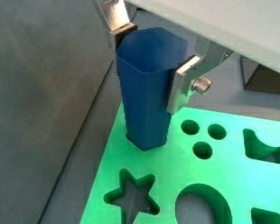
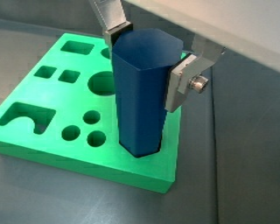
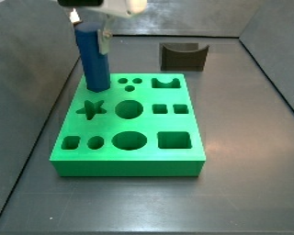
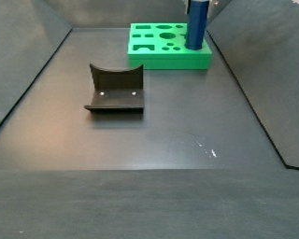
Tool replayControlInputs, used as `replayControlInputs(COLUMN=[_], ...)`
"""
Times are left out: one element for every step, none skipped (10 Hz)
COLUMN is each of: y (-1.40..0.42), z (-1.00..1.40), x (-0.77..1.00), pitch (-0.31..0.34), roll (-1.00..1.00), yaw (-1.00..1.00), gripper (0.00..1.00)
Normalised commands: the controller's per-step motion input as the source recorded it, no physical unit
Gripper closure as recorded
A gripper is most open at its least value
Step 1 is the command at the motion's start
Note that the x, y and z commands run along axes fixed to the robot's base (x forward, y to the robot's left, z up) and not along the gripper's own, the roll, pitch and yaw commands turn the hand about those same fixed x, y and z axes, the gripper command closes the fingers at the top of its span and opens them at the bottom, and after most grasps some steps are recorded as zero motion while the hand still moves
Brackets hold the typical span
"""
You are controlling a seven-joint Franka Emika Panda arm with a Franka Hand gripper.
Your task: Insert the hexagon object.
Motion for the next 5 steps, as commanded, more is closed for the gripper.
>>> replayControlInputs(y=[0.0, 0.0, 0.0, 0.0, 0.0], z=[-0.39, -0.35, -0.2, -0.01, 0.0], x=[0.1, 0.05, 0.05, 0.0, 0.0], pitch=[0.0, 0.0, 0.0, 0.0, 0.0], roll=[0.0, 0.0, 0.0, -0.05, 0.0], yaw=[0.05, 0.03, 0.0, 0.0, 0.0], gripper=[1.0, 1.0, 1.0, 1.0, 1.0])
